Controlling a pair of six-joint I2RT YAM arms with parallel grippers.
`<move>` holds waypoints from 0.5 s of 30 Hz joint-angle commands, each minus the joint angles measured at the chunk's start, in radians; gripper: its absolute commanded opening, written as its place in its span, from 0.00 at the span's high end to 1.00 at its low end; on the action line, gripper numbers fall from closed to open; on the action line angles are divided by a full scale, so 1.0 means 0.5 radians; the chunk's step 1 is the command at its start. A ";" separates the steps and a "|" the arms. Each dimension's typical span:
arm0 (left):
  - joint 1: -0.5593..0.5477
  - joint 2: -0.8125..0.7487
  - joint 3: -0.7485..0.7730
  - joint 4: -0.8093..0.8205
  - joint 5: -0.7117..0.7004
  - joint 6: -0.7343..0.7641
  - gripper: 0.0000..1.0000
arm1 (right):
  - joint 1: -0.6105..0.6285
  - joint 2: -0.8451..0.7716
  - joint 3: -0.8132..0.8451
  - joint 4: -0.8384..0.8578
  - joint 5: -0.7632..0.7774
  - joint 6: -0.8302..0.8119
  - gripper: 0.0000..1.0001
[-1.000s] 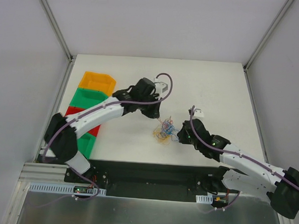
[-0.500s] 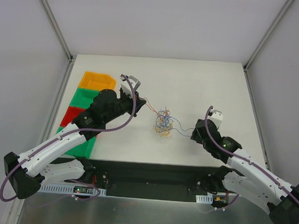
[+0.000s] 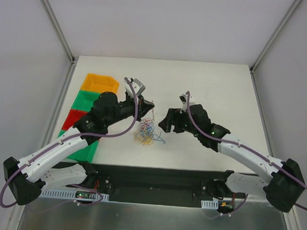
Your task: Untangle the cables
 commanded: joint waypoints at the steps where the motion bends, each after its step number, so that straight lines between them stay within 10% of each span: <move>1: -0.005 -0.073 -0.026 0.204 0.213 0.032 1.00 | 0.135 0.301 0.205 0.460 -0.154 0.152 0.20; 15: -0.002 -0.500 -0.210 0.483 0.257 0.026 1.00 | 0.141 1.188 0.466 0.461 -0.037 0.554 0.38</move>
